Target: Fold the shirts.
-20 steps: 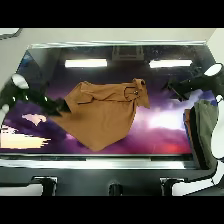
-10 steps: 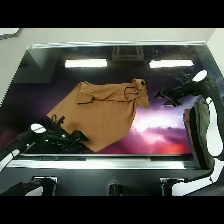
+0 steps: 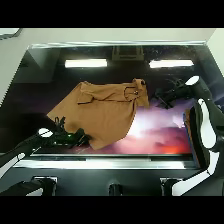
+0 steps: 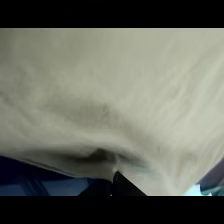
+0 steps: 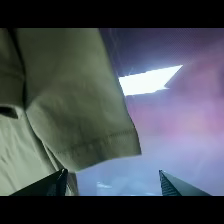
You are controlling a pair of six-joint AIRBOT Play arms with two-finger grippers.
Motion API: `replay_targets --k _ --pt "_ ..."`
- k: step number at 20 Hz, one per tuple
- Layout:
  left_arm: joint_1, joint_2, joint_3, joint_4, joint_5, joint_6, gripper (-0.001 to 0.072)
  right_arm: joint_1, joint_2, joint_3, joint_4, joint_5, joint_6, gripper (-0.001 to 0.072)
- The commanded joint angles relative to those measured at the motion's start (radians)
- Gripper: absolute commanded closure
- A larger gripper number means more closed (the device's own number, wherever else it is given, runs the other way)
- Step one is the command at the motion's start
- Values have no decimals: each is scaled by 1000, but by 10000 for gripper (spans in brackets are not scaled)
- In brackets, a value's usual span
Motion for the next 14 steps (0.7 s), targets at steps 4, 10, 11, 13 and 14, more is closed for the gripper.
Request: replay_targets --k 4,10,11,13,14 --pt "-4 24 -1 -2 -20 53 680 97 -74 0 44 -178 22 9" --pt "-4 68 -1 -3 -23 71 680 178 -104 0 67 -237 159 161" --pt "-4 68 -1 -3 -25 71 680 190 -110 0 67 -233 169 276" --pt "-4 68 -1 -3 -34 71 680 198 -110 1 68 -233 170 660" --pt "-3 73 -1 -2 -36 76 680 195 -104 2 69 -224 162 664"
